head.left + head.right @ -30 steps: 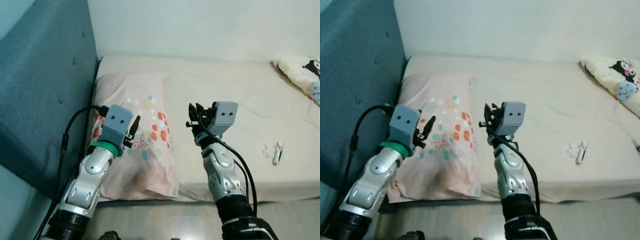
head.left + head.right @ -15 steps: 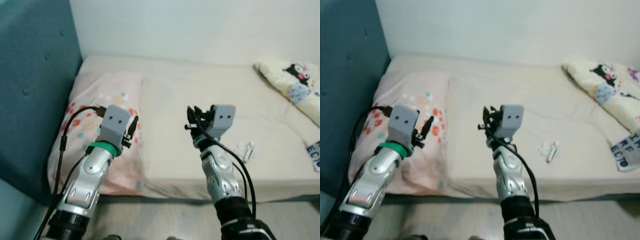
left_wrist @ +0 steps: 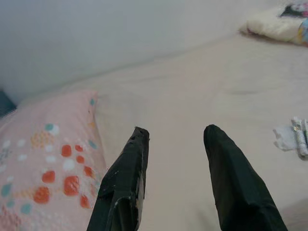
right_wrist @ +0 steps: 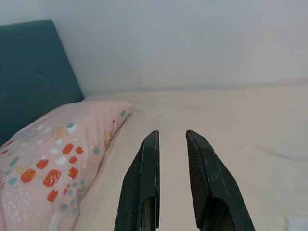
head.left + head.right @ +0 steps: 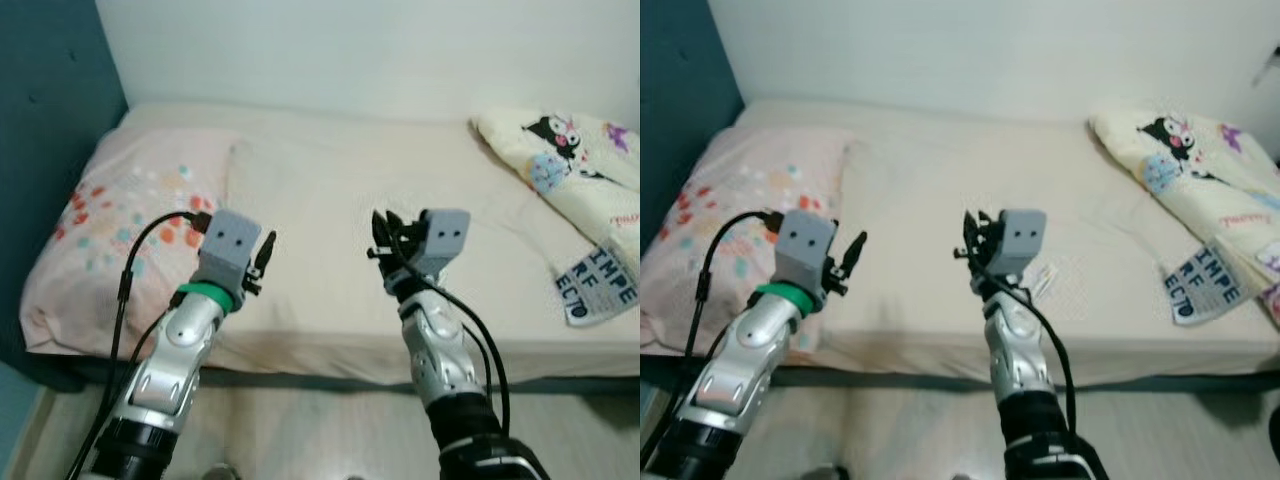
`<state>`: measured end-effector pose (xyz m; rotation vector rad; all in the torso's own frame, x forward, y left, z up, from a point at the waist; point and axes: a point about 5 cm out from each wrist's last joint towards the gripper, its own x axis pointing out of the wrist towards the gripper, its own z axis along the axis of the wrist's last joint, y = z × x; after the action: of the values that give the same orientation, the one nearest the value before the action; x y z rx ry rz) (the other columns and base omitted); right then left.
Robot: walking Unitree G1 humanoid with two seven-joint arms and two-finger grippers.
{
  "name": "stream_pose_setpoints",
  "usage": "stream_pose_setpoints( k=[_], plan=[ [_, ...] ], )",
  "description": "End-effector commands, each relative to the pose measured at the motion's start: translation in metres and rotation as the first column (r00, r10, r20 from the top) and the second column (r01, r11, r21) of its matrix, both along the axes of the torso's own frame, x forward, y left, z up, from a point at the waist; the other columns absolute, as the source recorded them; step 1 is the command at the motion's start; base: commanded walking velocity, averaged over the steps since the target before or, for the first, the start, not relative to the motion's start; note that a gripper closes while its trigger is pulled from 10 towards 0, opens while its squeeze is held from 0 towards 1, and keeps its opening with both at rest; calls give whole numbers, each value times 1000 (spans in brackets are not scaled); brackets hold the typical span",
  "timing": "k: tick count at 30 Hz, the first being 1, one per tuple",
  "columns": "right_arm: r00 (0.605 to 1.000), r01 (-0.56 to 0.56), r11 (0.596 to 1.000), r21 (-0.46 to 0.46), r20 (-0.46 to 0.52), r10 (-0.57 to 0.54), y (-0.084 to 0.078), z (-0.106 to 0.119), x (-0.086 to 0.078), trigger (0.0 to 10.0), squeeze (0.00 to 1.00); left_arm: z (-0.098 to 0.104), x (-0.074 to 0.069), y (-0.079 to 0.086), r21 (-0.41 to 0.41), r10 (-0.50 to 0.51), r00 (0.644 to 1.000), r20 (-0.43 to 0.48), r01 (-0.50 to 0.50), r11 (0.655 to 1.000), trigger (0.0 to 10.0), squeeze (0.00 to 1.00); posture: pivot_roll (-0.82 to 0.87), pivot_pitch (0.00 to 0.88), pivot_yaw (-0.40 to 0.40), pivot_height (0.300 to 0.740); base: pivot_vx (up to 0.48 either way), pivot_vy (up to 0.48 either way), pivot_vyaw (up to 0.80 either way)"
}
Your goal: Clean up the room
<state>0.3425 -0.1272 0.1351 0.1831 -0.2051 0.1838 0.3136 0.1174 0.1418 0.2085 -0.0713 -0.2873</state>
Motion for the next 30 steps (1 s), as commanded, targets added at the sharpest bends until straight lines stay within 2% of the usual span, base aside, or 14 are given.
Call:
stream_pose_setpoints(
  k=[1,17,21,30],
  plan=[
    [1000,23,1000,3,-6,-23,-7,-2,0,10000,0,0,0,-6,2,-22,1000,-2,22,1000,10000,0,56,28,17,740,0,-480,0],
    [999,31,1000,3,-12,-30,-6,-5,-3,10000,0,-1,0,-5,1,-25,1000,-13,25,1000,10000,0,56,37,23,740,0,-470,0],
    [999,30,1000,3,-14,-30,-6,-5,-3,10000,0,-2,3,-4,-7,-1,999,-36,1,1000,10000,0,56,40,23,740,0,0,0],
    [1000,27,1000,5,-14,-27,-4,-5,-3,10000,0,-2,5,-2,-7,11,999,-39,-11,1000,10000,0,58,40,23,740,0,473,0]
  ],
)
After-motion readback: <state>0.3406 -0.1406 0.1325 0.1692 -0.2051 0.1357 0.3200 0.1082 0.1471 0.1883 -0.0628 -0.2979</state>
